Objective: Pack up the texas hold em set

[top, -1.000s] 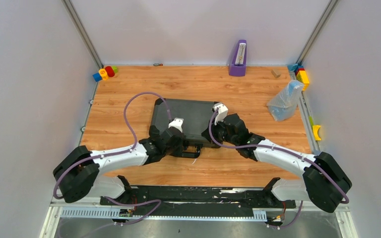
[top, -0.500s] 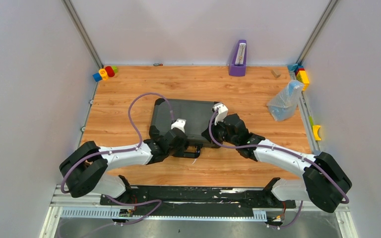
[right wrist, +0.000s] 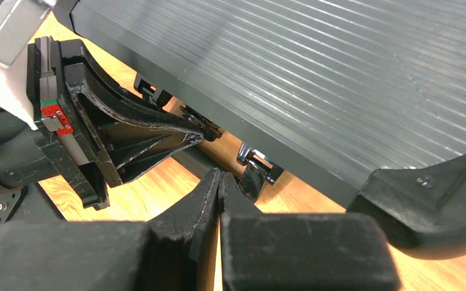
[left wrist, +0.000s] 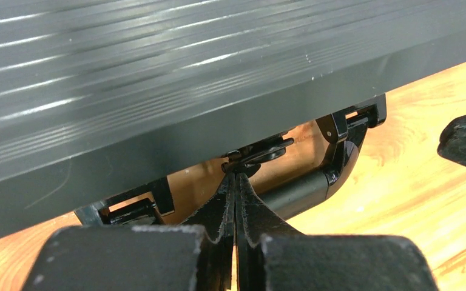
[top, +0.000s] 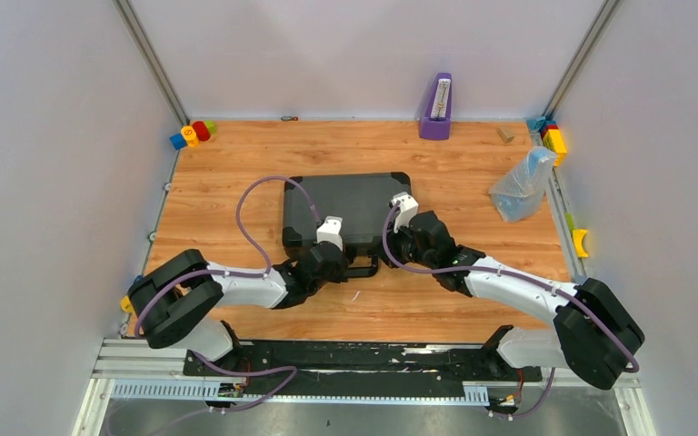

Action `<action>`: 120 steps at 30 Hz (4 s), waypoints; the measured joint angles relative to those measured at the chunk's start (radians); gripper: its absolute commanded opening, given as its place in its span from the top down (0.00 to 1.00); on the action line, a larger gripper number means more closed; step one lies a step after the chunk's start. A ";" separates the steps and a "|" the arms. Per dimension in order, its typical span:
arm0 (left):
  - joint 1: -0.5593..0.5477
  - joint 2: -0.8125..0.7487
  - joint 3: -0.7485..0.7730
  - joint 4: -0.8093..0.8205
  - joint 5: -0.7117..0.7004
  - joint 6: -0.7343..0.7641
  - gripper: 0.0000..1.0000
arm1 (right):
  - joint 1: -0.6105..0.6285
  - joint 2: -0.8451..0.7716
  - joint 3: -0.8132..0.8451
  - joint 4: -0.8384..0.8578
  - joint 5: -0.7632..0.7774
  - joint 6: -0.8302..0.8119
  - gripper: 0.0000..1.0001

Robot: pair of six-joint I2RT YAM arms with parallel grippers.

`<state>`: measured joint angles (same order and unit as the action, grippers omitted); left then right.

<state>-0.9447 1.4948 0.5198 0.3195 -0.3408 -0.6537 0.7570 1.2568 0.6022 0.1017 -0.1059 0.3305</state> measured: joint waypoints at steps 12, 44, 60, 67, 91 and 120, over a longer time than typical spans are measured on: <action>-0.103 0.084 -0.029 0.209 -0.200 0.180 1.00 | 0.000 0.000 0.000 -0.011 0.018 0.000 0.97; 0.048 -0.113 0.360 -0.585 0.501 0.806 1.00 | 0.000 -0.395 -0.178 0.011 0.219 0.026 1.00; 0.045 0.183 0.445 -0.590 0.344 0.915 1.00 | 0.000 -0.448 -0.198 0.016 0.288 0.042 1.00; 0.037 0.220 0.471 -0.588 0.316 0.922 1.00 | 0.000 -0.449 -0.198 0.016 0.288 0.043 1.00; -0.059 0.317 0.523 -0.525 0.165 1.019 1.00 | 0.000 -0.518 -0.229 0.023 0.317 0.053 1.00; 0.093 -0.586 0.187 -0.435 0.171 0.745 0.00 | -0.011 -0.601 -0.259 0.039 0.808 0.060 0.00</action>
<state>-0.8520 0.9085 0.7071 -0.1150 -0.1699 0.0914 0.7464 0.6556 0.3431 0.1402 0.7025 0.3904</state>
